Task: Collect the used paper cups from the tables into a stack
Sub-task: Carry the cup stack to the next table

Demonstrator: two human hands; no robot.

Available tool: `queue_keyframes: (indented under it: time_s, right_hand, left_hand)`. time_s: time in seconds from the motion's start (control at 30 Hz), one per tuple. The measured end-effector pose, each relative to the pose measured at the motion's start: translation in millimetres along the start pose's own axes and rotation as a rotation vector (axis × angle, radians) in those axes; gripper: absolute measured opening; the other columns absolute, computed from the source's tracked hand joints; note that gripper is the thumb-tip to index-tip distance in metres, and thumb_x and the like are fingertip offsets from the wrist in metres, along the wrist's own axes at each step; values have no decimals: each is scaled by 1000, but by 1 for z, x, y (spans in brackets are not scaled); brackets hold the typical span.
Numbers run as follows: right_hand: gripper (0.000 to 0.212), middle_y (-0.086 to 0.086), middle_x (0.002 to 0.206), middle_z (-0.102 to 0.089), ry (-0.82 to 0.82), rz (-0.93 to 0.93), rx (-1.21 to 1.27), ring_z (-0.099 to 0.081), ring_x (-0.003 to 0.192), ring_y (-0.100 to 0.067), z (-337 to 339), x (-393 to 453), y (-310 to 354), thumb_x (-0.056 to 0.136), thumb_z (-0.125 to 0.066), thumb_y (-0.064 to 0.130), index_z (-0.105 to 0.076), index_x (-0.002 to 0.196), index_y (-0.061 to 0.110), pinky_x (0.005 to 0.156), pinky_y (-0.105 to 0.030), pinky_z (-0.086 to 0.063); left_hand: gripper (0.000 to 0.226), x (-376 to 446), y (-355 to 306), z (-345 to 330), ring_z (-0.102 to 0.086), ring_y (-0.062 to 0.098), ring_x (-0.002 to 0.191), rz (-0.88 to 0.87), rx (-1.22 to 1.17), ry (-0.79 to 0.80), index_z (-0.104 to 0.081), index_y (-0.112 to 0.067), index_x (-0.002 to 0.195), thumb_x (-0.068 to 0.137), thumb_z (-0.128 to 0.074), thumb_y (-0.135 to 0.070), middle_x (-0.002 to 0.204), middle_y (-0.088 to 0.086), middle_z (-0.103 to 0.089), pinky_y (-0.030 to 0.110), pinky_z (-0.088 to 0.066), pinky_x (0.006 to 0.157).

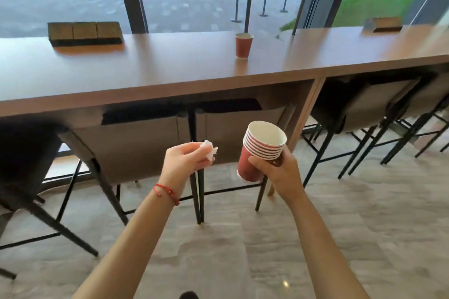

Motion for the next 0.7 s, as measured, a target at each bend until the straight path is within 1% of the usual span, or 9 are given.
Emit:
queue_keyframes:
  time_s: [0.07,0.13,0.23,0.33,0.43,0.53,0.57,0.63,0.7]
  right_hand:
    - [50,10,107,-63,11,1,-1,-60,102,-8,-1,38,-1,67,-80,27,-53,108,35,79,-20,-49]
    - [57,12,109,-62,19,22,-7,-59,102,-6,-5,77,2,66,-78,31,-50,115,32,74,-16,-51]
    - [57,15,107,-60,-15,71,-9,-60,96,2,-9,139,8,68,-77,29,-48,118,30,67,-7,-49]
    - [66,13,107,-62,-44,110,-3,-61,95,0,-14,202,18,61,-74,38,-49,121,24,71,-7,-50]
    - [66,12,104,-63,-65,120,18,-62,94,-1,-16,261,28,60,-73,35,-51,120,19,75,-10,-51]
    - [70,9,103,-64,-93,151,-7,-62,90,4,-12,307,38,62,-73,36,-52,123,9,74,-7,-49]
    - [69,8,102,-64,-106,155,-4,-63,88,5,-10,323,40,64,-73,34,-52,124,8,74,-7,-49]
    - [57,8,98,-64,-135,176,-2,-62,84,9,-4,351,44,69,-75,24,-54,119,8,72,-6,-48]
    - [46,8,96,-64,-153,204,-11,-62,82,11,0,378,50,74,-75,13,-55,115,9,70,-6,-47]
  left_hand:
    - [8,38,-10,-8,-72,19,82,-23,4,10,-76,-22,72,77,-72,-25,82,4,-75,19,-55,65]
    - [7,77,-20,-15,-72,19,83,-41,-17,17,-76,-21,74,76,-73,-27,83,3,-75,19,-55,65]
    - [11,140,-38,-26,-72,18,82,-87,-49,51,-75,-18,77,73,-74,-28,84,4,-75,18,-55,65]
    - [12,205,-55,-33,-72,20,80,-130,-71,88,-75,-15,78,75,-74,-26,83,6,-75,19,-55,66]
    - [20,266,-68,-38,-71,20,76,-117,-69,65,-73,-7,86,75,-74,-24,77,5,-75,21,-56,67]
    - [16,312,-79,-47,-70,17,69,-119,-85,71,-74,-8,80,73,-74,-23,70,4,-73,19,-54,63]
    - [11,328,-82,-51,-70,16,67,-121,-97,81,-74,-11,75,73,-74,-22,69,4,-73,18,-54,62]
    - [9,351,-86,-60,-69,16,66,-119,-102,95,-75,-13,68,74,-74,-20,68,4,-73,18,-54,61]
    - [7,371,-86,-67,-70,16,66,-110,-101,108,-75,-13,71,75,-73,-18,69,5,-73,19,-54,61]
Point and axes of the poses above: each hand's wrist, its own x-axis towards the middle knuckle, its own z-axis out of the back of the hand, y = z × x, the point moved 6 cm from there along x, towards the middle knuckle
